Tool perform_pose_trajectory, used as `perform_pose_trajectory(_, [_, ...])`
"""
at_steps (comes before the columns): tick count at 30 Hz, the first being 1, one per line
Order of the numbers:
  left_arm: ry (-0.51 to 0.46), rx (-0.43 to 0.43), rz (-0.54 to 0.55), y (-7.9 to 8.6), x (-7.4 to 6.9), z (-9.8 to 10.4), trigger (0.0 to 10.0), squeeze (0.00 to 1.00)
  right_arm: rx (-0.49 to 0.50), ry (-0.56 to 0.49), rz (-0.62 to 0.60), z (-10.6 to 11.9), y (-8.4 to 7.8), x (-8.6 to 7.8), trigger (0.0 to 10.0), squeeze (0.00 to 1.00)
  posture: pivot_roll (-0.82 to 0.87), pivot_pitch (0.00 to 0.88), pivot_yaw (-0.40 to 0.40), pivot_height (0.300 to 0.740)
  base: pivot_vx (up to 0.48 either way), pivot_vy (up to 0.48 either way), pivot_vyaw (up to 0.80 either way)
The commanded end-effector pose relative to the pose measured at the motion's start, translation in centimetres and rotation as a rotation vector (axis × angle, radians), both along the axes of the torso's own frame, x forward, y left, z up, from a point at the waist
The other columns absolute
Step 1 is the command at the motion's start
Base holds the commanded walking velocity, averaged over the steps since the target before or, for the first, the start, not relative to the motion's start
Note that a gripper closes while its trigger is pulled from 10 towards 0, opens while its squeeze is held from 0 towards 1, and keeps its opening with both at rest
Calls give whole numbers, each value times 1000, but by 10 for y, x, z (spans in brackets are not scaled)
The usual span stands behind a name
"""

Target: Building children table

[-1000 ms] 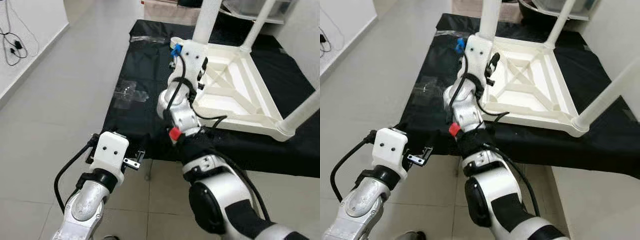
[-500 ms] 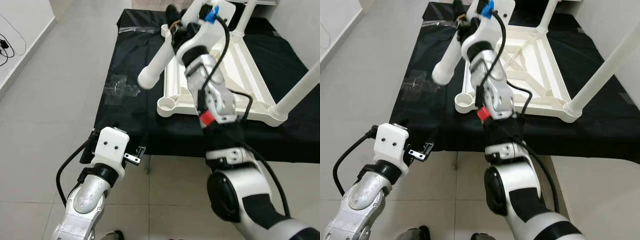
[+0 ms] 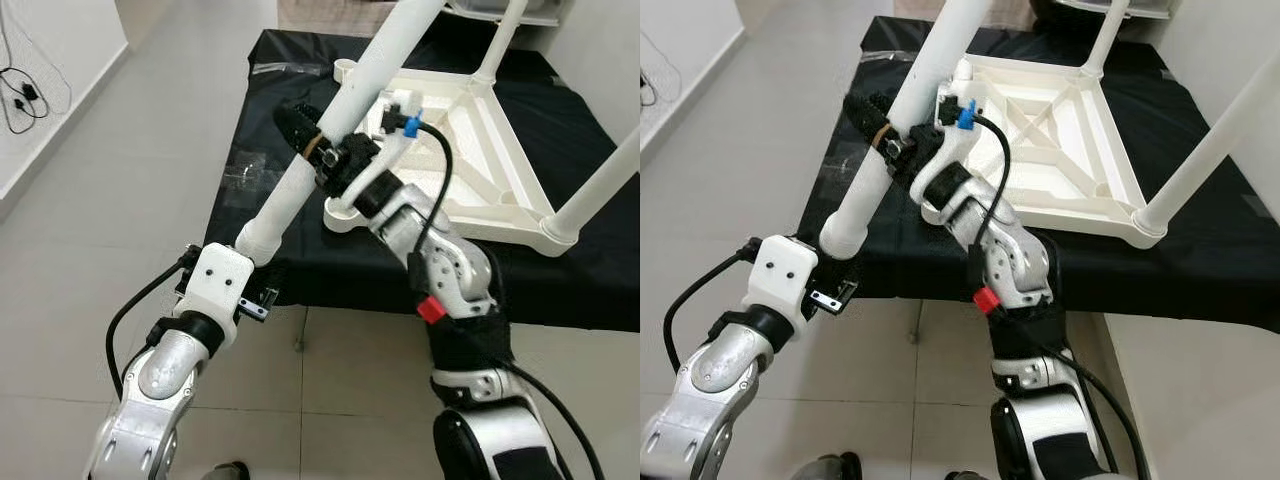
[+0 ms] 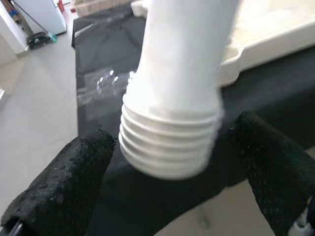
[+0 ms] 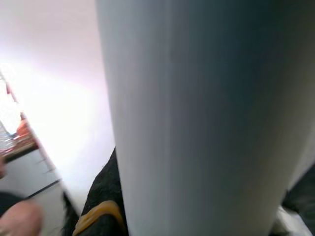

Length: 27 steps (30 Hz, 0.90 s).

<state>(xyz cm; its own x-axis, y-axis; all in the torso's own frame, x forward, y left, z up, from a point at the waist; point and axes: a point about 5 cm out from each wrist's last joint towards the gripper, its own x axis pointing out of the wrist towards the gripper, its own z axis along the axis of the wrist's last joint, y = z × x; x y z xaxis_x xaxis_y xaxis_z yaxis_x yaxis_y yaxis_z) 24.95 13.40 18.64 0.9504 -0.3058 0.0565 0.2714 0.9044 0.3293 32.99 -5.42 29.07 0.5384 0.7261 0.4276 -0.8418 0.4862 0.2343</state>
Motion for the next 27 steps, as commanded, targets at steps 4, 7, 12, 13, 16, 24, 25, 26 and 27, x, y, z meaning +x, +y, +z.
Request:
perform_pose_trajectory(4, [20,37,6,6,1,-9,10000,0,5,-2,131,1,9,-17,10000,0,104,104,-45,740,0,0,0])
perform_pose_trajectory(7, [20,42,3,6,2,-9,10000,0,2,1,153,0,11,-20,10000,0,105,105,-47,740,0,0,0])
perform_pose_trajectory(12, [24,52,-25,2,0,-12,10000,0,-10,18,208,-4,14,-30,10000,0,100,117,-45,740,0,0,0])
perform_pose_trajectory(13, [25,51,-31,1,0,-12,10000,0,-12,23,218,-5,14,-32,10000,0,100,116,-46,740,0,0,0])
perform_pose_trajectory(16, [26,50,-36,0,0,-13,10000,0,-14,25,225,-5,15,-33,10000,0,100,119,-47,740,0,0,0])
perform_pose_trajectory(24, [35,45,-76,-6,-2,-17,0,0,-36,41,258,-11,20,-41,10000,0,103,128,-49,740,0,0,0])
perform_pose_trajectory(25, [35,47,-77,-6,-2,-17,0,0,-39,42,256,-11,20,-41,10000,0,104,128,-48,740,0,0,0])
perform_pose_trajectory(26, [36,47,-76,-6,-2,-17,0,0,-43,40,252,-12,20,-40,10000,0,105,130,-44,740,0,0,0])
perform_pose_trajectory(27, [36,47,-76,-6,-2,-18,0,0,-45,39,251,-12,20,-40,10000,0,105,130,-44,740,0,0,0])
